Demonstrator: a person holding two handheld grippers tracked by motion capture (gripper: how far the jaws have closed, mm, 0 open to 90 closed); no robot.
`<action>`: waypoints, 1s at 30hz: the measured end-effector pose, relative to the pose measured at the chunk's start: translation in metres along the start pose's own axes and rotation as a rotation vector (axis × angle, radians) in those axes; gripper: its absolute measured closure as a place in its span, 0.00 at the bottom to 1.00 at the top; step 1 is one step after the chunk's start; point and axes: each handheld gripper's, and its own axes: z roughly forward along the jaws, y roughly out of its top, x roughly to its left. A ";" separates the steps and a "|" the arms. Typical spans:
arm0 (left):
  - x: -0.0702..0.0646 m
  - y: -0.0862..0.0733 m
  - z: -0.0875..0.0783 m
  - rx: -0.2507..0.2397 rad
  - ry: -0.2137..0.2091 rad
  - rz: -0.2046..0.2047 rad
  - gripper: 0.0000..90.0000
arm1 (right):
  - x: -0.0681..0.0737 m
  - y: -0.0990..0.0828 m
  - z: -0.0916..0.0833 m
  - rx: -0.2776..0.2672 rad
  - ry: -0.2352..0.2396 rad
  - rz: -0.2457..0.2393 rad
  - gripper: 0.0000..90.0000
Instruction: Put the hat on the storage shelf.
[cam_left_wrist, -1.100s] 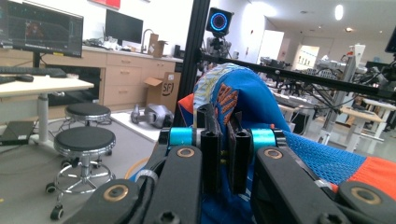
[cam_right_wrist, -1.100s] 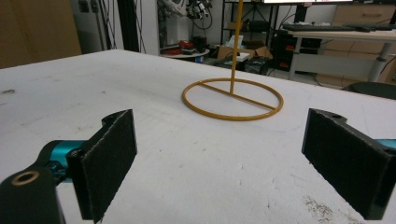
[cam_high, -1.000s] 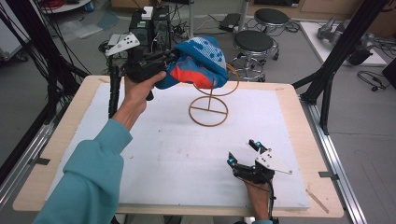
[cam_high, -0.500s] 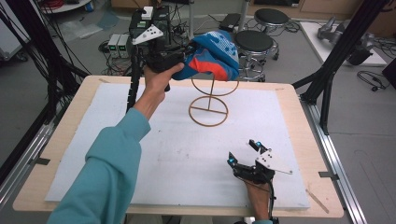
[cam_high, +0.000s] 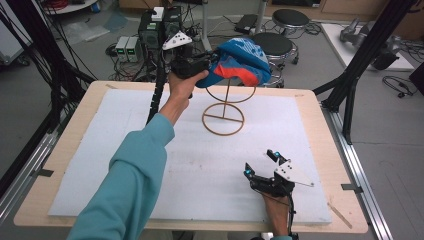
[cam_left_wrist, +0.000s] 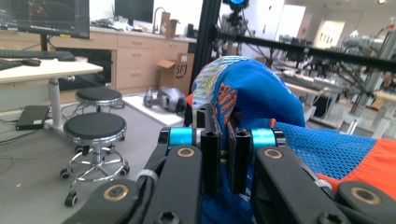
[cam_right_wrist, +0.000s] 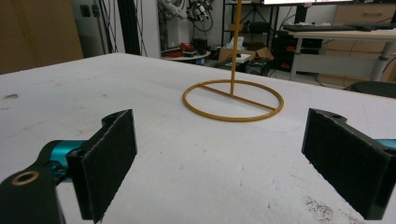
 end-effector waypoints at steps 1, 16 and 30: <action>0.000 0.000 0.000 0.000 0.000 0.000 0.96 | 0.000 0.000 0.000 0.000 0.000 0.000 0.10; 0.006 -0.020 0.014 0.079 0.039 0.023 0.96 | -0.001 0.000 0.000 -0.005 0.001 0.002 0.10; 0.009 -0.026 0.011 0.091 0.042 -0.018 0.89 | 0.000 0.000 0.000 -0.001 -0.002 0.005 0.10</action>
